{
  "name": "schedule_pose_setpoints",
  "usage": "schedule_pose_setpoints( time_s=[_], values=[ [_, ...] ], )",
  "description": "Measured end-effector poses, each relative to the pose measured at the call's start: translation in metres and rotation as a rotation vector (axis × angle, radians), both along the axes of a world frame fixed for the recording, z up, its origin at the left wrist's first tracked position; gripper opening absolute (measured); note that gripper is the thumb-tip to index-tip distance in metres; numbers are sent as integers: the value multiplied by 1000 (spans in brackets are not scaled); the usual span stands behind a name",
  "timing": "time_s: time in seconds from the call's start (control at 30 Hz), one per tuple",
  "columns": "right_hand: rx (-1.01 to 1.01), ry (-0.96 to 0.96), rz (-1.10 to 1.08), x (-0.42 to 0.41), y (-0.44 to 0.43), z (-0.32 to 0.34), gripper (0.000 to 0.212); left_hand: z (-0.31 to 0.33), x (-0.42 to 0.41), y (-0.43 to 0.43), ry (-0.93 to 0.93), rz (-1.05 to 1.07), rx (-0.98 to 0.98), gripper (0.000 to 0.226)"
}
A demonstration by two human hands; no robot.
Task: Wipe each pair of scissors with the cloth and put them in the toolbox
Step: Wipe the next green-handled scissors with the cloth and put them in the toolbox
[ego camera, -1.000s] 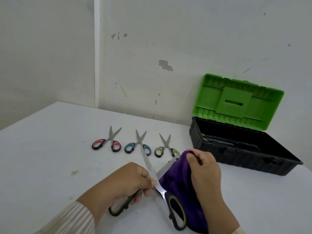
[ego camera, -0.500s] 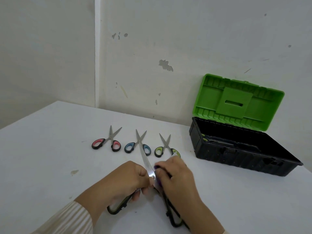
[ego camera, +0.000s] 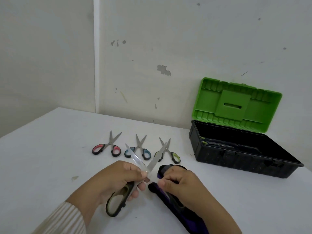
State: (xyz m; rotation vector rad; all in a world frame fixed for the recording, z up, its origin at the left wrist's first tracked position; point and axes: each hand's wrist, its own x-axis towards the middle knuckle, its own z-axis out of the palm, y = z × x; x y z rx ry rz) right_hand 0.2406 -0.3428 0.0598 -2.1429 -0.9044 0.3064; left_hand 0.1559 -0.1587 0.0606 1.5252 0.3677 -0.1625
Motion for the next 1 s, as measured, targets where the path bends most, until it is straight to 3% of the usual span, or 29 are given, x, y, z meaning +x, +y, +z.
schedule_pose_setpoints(
  time_s=[0.1, 0.2, 0.3, 0.53, 0.63, 0.77, 0.87, 1.0],
  values=[
    [134, 133, -160, 2, -3, 3, 27, 2, 1, 12, -6, 110, -313, 21],
    [255, 263, -252, 1, -1, 3, 32, -2, 8, 19, -124, 331, -673, 44],
    [345, 286, -293, -3, 4, 2, 31, -13, 19, 3, -234, 390, -834, 57],
    [204, 5, -150, -8, 13, -9, 21, -23, 21, -36, -258, 336, -475, 16],
    [144, 81, -40, 3, -1, -4, 7, -17, 18, -26, -249, 404, -452, 17],
    [409, 295, -229, 26, -26, 3, 35, -15, 16, -13, -157, 367, -386, 10],
    [581, 234, -328, 31, -34, 9, 41, -16, 13, -14, -61, 198, -345, 8],
    [689, 129, -235, 16, -24, 14, 41, -22, 12, -17, -25, -5, -256, 26]
  ],
)
